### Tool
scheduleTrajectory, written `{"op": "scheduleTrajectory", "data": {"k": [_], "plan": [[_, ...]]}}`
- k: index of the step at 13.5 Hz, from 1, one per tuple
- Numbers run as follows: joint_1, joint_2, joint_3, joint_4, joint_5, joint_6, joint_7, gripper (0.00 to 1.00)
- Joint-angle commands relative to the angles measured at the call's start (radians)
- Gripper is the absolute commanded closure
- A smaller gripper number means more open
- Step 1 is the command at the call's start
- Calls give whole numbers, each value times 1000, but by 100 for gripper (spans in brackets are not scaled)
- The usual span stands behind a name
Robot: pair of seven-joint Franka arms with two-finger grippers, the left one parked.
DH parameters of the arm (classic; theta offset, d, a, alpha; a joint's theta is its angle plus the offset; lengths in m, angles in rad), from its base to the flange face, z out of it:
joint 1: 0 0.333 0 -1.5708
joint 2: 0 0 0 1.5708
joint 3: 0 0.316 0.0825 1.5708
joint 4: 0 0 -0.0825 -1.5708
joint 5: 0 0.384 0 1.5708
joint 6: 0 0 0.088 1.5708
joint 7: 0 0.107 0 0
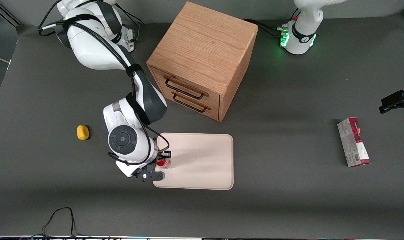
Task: Place coke bottle on tray
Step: 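Lower the bottle onto the tray and open the right gripper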
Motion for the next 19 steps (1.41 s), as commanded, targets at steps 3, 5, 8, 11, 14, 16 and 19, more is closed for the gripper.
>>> {"op": "scheduleTrajectory", "data": {"k": [3, 5, 8, 11, 14, 16, 19], "plan": [[-3, 37, -6, 44, 8, 25, -14, 100], [-3, 46, -6, 42, 6, 36, -10, 100], [-3, 49, -6, 39, 6, 37, 1, 81], [-3, 46, -6, 22, 3, 54, 3, 1], [-3, 40, -6, 22, 3, 54, 6, 0], [-2, 9, -6, 22, 3, 27, 7, 0], [4, -72, -4, 22, 6, -70, 6, 0]]}}
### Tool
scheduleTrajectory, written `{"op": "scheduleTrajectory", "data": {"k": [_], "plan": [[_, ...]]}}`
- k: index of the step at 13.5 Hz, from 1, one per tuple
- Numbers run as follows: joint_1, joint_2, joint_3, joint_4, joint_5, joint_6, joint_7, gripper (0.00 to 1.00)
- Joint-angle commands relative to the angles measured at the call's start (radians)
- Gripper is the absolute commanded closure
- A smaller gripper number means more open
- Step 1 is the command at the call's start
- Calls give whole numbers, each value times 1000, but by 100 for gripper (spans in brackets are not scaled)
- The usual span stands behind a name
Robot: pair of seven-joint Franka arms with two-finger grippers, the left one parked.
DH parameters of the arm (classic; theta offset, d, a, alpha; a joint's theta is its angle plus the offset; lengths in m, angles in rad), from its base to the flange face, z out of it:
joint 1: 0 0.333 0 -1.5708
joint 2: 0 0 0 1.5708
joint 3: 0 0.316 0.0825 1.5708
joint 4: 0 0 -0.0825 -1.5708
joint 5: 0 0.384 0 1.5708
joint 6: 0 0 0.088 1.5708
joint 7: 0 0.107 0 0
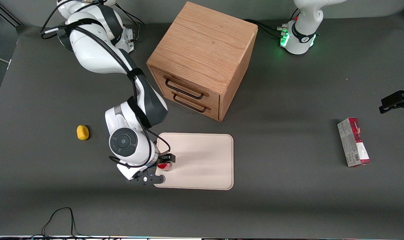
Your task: Place coke bottle on tray
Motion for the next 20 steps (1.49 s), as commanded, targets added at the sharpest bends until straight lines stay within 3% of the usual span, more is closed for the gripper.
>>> {"op": "scheduleTrajectory", "data": {"k": [1, 5, 8, 14, 18, 20], "plan": [[9, -110, -3, -10, 6, -105, 7, 0], [1, -262, -3, -21, 6, -360, -10, 0], [-3, -434, -12, -140, 5, -441, -18, 0], [-11, -808, -60, -582, 6, -353, -36, 0], [-17, -916, -140, -769, 6, -233, -165, 0], [-96, -940, -135, -814, 8, -212, -234, 0]]}}
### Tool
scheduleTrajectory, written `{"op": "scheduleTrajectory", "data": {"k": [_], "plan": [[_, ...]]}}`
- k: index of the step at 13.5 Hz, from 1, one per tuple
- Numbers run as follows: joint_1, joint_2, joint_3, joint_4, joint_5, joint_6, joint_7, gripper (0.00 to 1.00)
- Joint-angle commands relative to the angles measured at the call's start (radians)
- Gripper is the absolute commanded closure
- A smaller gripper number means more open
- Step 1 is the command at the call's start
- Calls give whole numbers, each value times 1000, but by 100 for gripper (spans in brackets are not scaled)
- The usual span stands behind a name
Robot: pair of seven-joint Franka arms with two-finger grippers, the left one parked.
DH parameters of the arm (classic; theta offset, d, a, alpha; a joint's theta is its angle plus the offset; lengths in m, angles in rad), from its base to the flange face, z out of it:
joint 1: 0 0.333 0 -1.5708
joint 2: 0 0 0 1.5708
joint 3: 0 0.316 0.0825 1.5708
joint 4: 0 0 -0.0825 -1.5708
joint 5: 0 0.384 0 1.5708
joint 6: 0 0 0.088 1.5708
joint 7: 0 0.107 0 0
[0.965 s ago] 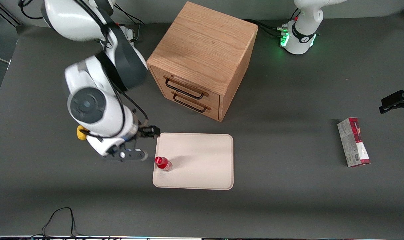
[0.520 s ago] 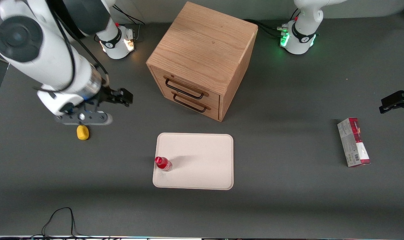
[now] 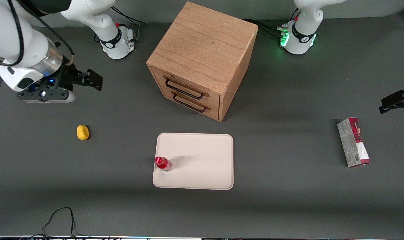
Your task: Place coke bottle on tray
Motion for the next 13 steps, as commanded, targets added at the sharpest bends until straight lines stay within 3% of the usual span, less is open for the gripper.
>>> {"op": "scheduleTrajectory", "data": {"k": [1, 5, 13], "plan": [[-94, -66, 6, -100, 8, 51, -117, 0], [-237, -71, 41, -95, 4, 57, -220, 0], [-237, -83, -18, -88, -22, 54, -263, 0]]}}
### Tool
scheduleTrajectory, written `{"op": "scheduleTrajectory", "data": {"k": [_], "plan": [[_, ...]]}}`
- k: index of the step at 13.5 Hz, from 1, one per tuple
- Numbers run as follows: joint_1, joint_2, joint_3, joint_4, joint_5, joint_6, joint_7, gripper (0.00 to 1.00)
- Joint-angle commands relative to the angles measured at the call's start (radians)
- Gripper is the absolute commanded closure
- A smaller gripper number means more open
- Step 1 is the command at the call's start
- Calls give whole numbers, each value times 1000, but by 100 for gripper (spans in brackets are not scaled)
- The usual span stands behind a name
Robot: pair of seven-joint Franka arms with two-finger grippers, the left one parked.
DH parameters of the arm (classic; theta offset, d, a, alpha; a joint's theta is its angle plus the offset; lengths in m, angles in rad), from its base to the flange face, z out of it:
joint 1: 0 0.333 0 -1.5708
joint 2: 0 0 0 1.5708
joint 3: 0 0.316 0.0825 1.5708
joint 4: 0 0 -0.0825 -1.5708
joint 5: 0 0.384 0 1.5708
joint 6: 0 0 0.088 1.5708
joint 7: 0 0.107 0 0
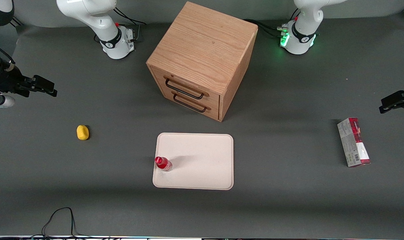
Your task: Place coke bottle on tray
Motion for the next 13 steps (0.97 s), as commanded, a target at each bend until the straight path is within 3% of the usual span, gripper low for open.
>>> {"op": "scheduleTrajectory", "data": {"k": [1, 13], "plan": [[1, -25, -33, -24, -12, 3, -39, 0], [-42, -25, 19, -25, -12, -12, -31, 0]]}}
